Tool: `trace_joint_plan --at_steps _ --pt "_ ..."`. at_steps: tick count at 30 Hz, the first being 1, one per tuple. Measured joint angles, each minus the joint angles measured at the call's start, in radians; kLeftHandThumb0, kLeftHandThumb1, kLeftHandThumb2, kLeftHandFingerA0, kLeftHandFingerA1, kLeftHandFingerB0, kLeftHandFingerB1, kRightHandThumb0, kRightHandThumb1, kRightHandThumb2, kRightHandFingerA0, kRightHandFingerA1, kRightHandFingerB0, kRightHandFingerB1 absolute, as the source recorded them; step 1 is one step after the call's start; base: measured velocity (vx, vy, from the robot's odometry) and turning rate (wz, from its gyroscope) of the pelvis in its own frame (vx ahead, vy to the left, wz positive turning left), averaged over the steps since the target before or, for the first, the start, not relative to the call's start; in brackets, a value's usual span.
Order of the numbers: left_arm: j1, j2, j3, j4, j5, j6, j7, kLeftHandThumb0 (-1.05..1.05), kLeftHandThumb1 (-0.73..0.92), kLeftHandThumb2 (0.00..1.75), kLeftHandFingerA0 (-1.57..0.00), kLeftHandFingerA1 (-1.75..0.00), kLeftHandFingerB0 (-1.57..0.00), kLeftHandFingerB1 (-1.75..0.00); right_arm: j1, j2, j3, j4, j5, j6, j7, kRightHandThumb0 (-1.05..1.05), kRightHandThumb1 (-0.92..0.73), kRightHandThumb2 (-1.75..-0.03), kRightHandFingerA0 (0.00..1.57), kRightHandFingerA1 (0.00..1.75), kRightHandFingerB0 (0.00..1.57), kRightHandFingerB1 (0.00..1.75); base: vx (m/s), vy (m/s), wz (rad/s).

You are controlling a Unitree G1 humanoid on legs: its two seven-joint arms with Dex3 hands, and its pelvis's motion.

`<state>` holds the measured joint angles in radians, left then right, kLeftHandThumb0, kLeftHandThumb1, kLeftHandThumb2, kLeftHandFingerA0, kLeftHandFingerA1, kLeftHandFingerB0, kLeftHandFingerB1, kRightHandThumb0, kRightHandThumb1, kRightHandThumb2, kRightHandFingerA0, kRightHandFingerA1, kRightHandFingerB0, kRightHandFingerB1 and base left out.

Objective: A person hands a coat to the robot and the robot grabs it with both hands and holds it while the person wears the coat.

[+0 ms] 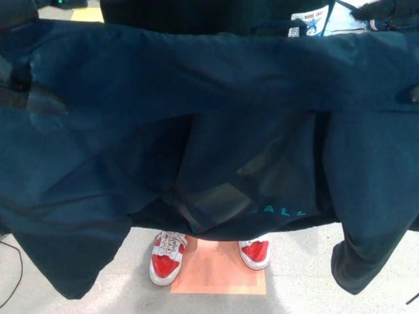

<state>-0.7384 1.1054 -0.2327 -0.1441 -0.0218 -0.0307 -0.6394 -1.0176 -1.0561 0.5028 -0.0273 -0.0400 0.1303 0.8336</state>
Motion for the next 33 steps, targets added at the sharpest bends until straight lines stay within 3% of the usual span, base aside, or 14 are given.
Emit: trace_joint_plan --at_steps 3,4,9,10,11,12,18,19,22,25,26,28,29,33 --pt "0.0 0.001 -0.013 -0.001 0.0 0.021 -0.039 -0.78 0.47 0.82 -0.06 -0.27 -0.05 -0.19 -0.034 0.014 0.048 0.033 -0.016 0.02 0.055 -0.91 -0.57 -0.93 0.48 0.59 0.06 0.16 0.0 0.0 0.0" --pt "0.0 0.001 -0.018 -0.002 0.0 0.025 -0.05 -0.79 0.48 0.82 -0.06 -0.28 -0.07 -0.19 -0.044 0.019 0.061 0.041 -0.021 0.026 0.07 -0.85 -0.68 -0.61 0.57 0.56 0.06 0.23 0.0 0.0 0.0" --pt "0.0 0.002 -0.038 -0.009 0.0 0.058 -0.11 -0.77 0.56 0.58 -0.11 -0.28 -0.1 -0.24 -0.09 0.04 0.129 0.076 -0.045 0.062 0.157 -0.84 -0.54 -0.92 0.23 0.5 0.06 0.22 0.0 0.0 0.0" --pt "0.0 0.002 -0.041 -0.011 0.001 0.065 -0.122 -0.74 0.46 0.86 -0.01 -0.37 -0.1 -0.28 -0.098 0.042 0.142 0.081 -0.05 0.069 0.176 -0.85 -0.55 -0.91 0.2 0.49 0.05 0.25 0.0 0.0 0.0" --pt "0.0 0.002 -0.042 -0.012 0.001 0.069 -0.128 -0.82 0.48 0.66 -0.1 -0.32 -0.1 -0.23 -0.101 0.043 0.147 0.083 -0.052 0.073 0.185 -0.39 -0.27 -0.93 0.02 0.49 0.0 0.49 0.0 0.0 0.0" --pt "0.0 0.002 -0.047 -0.015 0.001 0.078 -0.141 -0.76 0.48 0.85 -0.04 -0.38 -0.1 -0.32 -0.109 0.046 0.159 0.088 -0.057 0.08 0.205 -0.84 -0.54 -0.91 0.23 0.51 0.06 0.27 0.0 0.0 0.0" --pt "0.001 0.002 -0.071 -0.039 0.001 0.131 -0.207 -0.37 0.2 0.86 -0.01 -0.48 0.0 -0.46 -0.131 0.061 0.193 0.097 -0.077 0.13 0.308 -0.84 -0.55 -0.92 0.32 0.53 0.08 0.36 0.0 0.0 0.0" --pt "0.002 0.002 -0.072 -0.041 0.001 0.136 -0.214 -0.79 0.57 0.58 -0.21 -0.31 -0.18 -0.27 -0.131 0.062 0.194 0.097 -0.078 0.135 0.317 -0.95 -0.62 -0.91 0.45 0.55 0.15 0.38 0.0 0.0 0.0" --pt "0.016 0.002 -0.078 -0.054 0.001 0.176 -0.259 -0.81 0.49 0.88 -0.3 -0.45 -0.32 -0.43 -0.126 0.072 0.189 0.099 -0.093 0.16 0.366 -0.86 -0.61 -0.93 0.69 0.58 0.38 0.47 0.0 0.0 0.0" --pt "0.027 -0.001 -0.079 -0.057 0.004 0.191 -0.286 -0.83 0.61 0.6 -0.54 -0.42 -0.54 -0.38 -0.092 0.08 0.154 0.092 -0.114 0.165 0.363 -0.8 -0.72 -0.62 0.89 0.51 0.61 0.42 0.0 0.0 0.0" --pt "0.029 -0.002 -0.079 -0.058 0.005 0.192 -0.292 -0.88 0.75 0.63 -1.08 -0.87 -0.94 -0.61 -0.077 0.083 0.139 0.09 -0.119 0.165 0.356 -0.78 -0.81 -0.66 1.15 0.55 0.96 0.54 0.0 0.0 0.0" --pt "0.043 -0.008 -0.073 -0.057 0.015 0.182 -0.288 -0.82 0.88 0.68 -1.15 -0.65 -1.08 -0.58 -0.039 0.089 0.1 0.082 -0.127 0.15 0.328 -0.68 -0.88 -0.68 1.28 0.75 1.16 0.67 0.0 0.0 0.0" --pt "0.053 -0.013 -0.069 -0.059 0.021 0.174 -0.279 -0.63 0.92 0.71 -1.07 -0.68 -1.06 -0.82 -0.016 0.093 0.079 0.076 -0.128 0.139 0.308 -0.54 -0.92 -0.73 0.93 1.62 0.76 1.48 0.0 0.0 0.0" --pt "0.08 -0.035 -0.049 -0.071 0.042 0.152 -0.23 -0.37 0.91 0.66 -0.9 -1.18 -0.8 -0.93 0.057 0.112 0.009 0.062 -0.133 0.09 0.224 -0.41 -0.92 -0.68 0.77 1.75 0.56 1.56 0.0 0.0 0.0"
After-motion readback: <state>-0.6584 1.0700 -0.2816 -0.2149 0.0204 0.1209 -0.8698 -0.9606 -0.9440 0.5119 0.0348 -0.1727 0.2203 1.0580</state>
